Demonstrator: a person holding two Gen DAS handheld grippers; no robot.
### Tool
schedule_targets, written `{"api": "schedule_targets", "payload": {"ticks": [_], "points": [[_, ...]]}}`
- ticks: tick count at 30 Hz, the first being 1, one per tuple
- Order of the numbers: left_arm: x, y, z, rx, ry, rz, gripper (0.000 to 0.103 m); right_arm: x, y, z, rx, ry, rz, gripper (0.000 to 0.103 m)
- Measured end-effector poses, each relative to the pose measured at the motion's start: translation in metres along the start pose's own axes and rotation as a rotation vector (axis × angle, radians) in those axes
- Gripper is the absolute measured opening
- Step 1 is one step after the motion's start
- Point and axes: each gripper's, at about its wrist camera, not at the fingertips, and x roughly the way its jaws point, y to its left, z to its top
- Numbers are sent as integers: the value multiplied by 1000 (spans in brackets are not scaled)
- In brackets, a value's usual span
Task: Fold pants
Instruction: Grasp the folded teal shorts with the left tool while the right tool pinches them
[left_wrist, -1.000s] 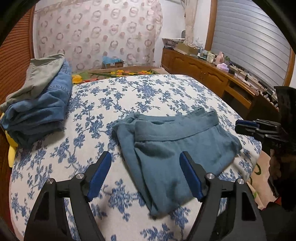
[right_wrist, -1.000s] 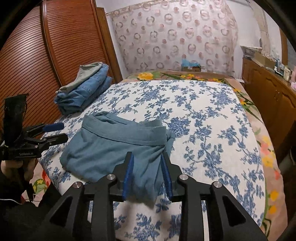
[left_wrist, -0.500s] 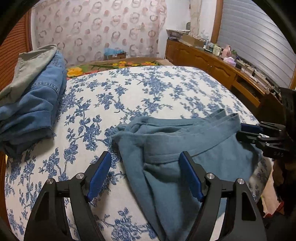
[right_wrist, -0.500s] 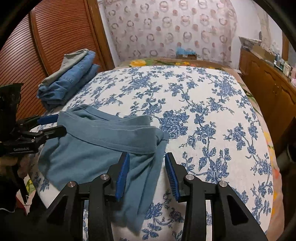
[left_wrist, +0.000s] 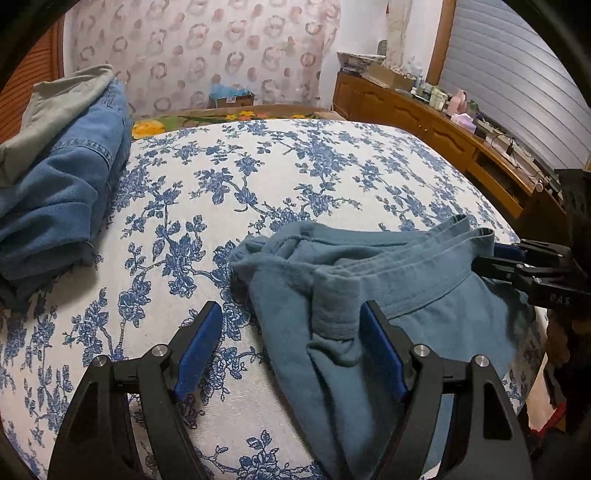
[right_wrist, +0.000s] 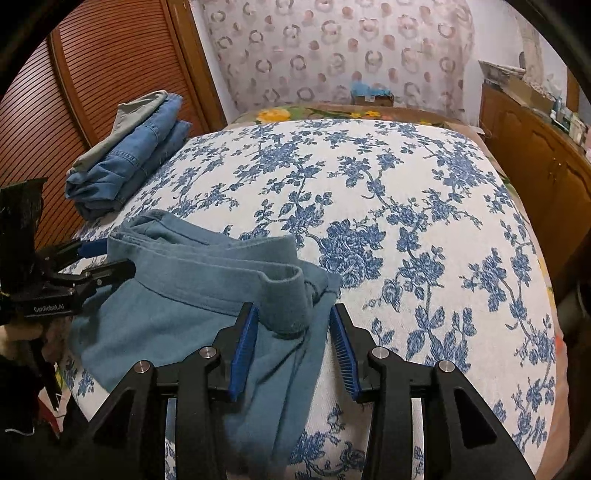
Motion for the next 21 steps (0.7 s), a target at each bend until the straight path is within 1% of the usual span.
{"api": "schedule_targets", "payload": {"ticks": [4, 9, 13, 14, 15, 17, 21], "points": [[1, 1, 0, -3, -3, 1, 81, 4, 1, 4, -4, 3, 11, 42], [1, 1, 0, -4, -4, -1, 81, 4, 0, -2, -13, -41, 17, 43], [0, 1, 1, -12, -2, -1, 80, 4, -1, -5, -6, -51, 25, 43], [0, 1, 1, -19, -3, -10, 75, 4, -1, -5, -7, -51, 24, 43], [0, 0, 2, -24, -4, -26, 72, 3, -1, -6, -9, -52, 24, 43], [0, -1, 4, -33, -3, -54, 59, 3, 0, -6, -11, -52, 20, 43], [-1, -5, 4, -36, -12, -82, 46, 3, 2, -5, -13, -53, 16, 43]]}}
